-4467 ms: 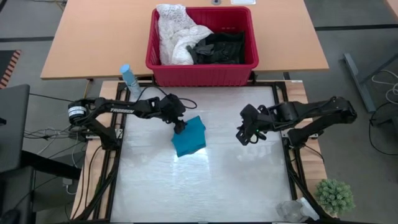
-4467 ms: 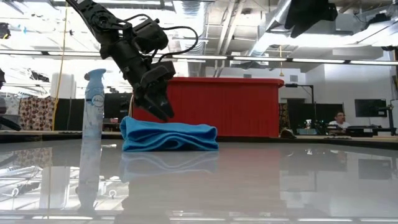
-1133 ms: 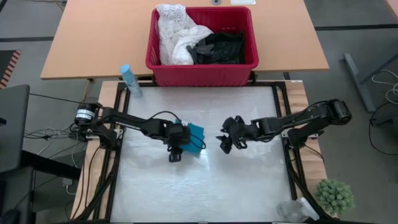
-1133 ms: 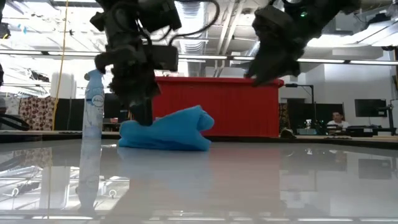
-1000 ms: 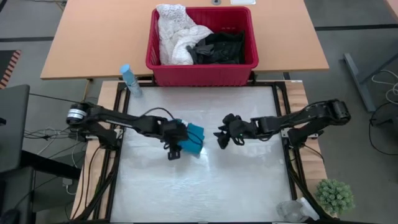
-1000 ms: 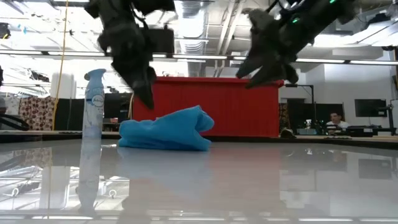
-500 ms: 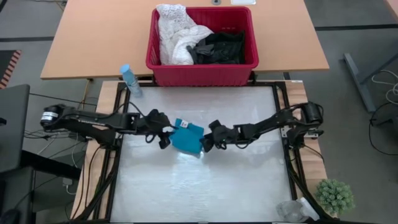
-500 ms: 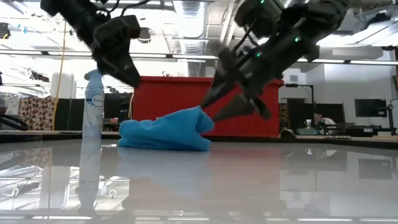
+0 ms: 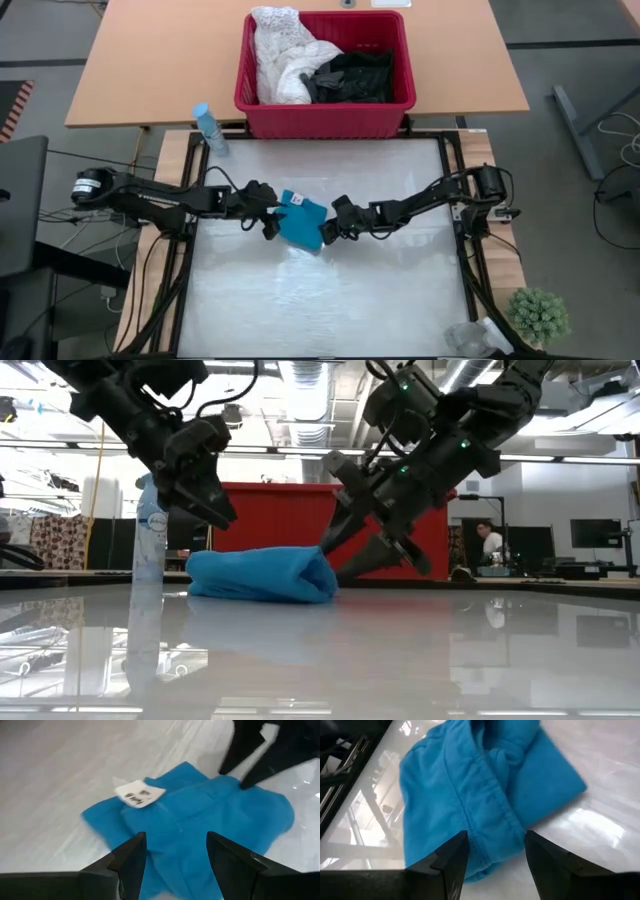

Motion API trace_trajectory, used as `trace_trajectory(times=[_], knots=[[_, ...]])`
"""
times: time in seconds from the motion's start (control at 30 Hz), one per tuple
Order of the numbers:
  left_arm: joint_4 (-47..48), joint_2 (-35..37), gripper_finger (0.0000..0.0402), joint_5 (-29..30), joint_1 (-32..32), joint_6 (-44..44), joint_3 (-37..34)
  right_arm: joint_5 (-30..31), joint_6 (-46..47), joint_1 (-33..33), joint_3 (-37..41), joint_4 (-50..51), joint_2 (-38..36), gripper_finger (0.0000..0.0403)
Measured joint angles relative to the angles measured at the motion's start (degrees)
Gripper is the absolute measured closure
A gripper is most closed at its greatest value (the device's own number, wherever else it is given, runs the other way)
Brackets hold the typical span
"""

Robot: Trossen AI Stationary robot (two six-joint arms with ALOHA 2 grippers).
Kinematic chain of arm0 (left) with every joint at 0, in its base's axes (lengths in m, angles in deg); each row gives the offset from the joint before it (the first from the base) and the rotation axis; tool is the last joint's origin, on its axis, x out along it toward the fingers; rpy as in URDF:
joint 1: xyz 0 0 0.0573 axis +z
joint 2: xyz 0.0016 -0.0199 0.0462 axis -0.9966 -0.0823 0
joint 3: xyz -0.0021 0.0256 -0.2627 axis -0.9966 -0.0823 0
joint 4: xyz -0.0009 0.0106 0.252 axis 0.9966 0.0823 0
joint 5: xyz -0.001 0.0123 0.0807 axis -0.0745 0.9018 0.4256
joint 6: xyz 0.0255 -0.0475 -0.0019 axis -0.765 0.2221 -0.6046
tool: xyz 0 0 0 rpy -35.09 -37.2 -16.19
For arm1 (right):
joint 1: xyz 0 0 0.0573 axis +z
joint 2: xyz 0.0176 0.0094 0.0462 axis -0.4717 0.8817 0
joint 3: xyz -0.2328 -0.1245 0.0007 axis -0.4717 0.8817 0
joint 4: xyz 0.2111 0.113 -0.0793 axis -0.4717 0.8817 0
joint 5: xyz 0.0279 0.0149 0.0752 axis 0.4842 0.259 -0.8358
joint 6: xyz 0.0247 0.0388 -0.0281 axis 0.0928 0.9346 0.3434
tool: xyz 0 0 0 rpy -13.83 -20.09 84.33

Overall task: Fold laundry
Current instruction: Fold the blue shorts

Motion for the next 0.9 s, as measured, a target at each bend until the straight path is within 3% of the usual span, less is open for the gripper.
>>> trace_trajectory(times=[0.13, 0.33, 0.4, 0.73, 0.9], knots=[[-4.46, -4.12, 0.0205, -2.87, 0.54, -0.15, 0.07, -1.94, -0.69, -1.09, 0.00, 0.05, 0.00, 0.0235], [-7.19, -9.11, 0.0205, -5.62, 0.80, 0.27, 0.09, -3.72, -1.87, -1.66, 0.00, -2.38, -0.01, 0.0368], [-8.00, -10.07, 0.0205, -6.98, 0.80, 0.92, 0.09, -5.00, -2.76, -2.16, -0.02, -4.53, -0.06, 0.0386], [-7.43, -9.65, 0.0205, -8.08, 1.92, 1.94, 0.11, -5.81, -10.90, -5.17, -2.40, -4.39, -4.93, 0.0286], [-7.55, -9.62, 0.0205, -8.19, 3.06, 2.37, 0.11, -8.64, -11.69, -6.53, -4.30, 9.63, -8.54, 0.0229]])
